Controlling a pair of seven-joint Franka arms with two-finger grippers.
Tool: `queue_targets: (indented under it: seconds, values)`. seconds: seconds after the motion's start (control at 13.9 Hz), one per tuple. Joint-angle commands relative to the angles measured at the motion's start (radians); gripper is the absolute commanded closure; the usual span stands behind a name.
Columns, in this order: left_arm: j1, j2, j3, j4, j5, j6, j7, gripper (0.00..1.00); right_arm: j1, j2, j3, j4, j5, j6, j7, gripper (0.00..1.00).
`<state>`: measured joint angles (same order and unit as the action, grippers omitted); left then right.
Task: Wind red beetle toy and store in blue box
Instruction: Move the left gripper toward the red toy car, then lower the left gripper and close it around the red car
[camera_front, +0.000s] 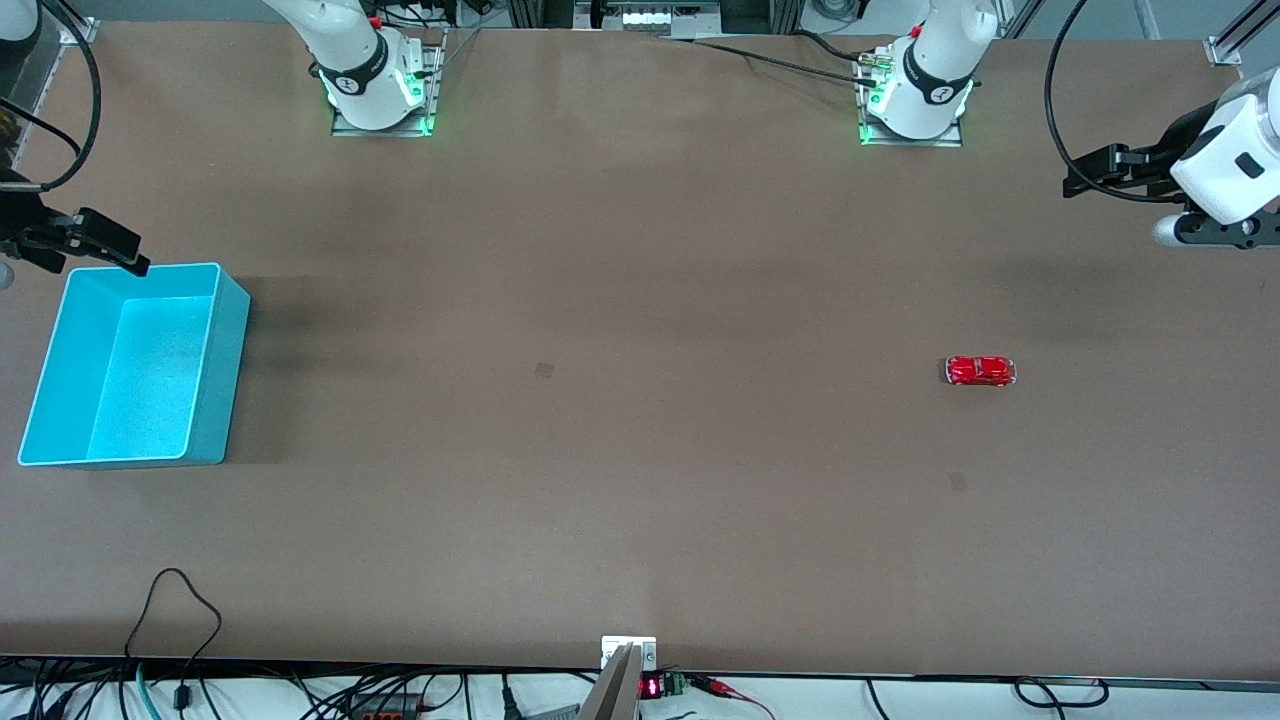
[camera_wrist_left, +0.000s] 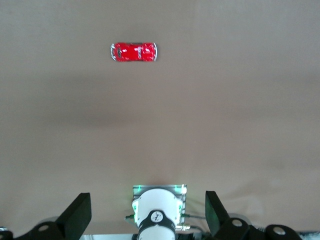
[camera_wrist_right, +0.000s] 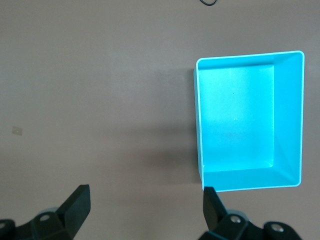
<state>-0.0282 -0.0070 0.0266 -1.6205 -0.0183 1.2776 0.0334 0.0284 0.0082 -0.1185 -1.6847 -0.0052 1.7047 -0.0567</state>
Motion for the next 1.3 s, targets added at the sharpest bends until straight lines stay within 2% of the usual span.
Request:
queue_targets:
  seconds: [0.0,0.22,0.36,0.65,0.87,1.08,1.23]
  values:
    - [0.007,0.057,-0.001,0.016,0.021,-0.035,0.193,0.00,0.001,0.001,0.003,0.013,-0.012,-0.004,0.003,0.00]
    - [0.019,0.143,0.007,0.013,0.021,-0.005,0.400,0.00,0.001,0.001,0.003,0.013,-0.013,-0.004,0.003,0.00]
    - [0.022,0.168,0.007,-0.021,0.046,0.078,0.544,0.00,0.001,0.001,0.003,0.013,-0.013,-0.004,0.003,0.00]
    - [0.034,0.165,0.007,-0.152,0.103,0.345,0.834,0.00,0.001,0.001,0.003,0.014,-0.013,-0.004,0.003,0.00]
    - [0.040,0.162,0.007,-0.284,0.118,0.592,1.063,0.00,0.001,0.001,0.003,0.014,-0.015,0.001,0.000,0.00]
    - [0.057,0.162,0.003,-0.392,0.120,0.735,1.173,0.00,-0.002,0.003,0.003,0.017,-0.015,0.012,-0.005,0.00]
    - [0.065,0.162,0.003,-0.507,0.118,0.909,1.299,0.00,0.001,0.006,0.003,0.023,-0.016,0.010,-0.006,0.00]
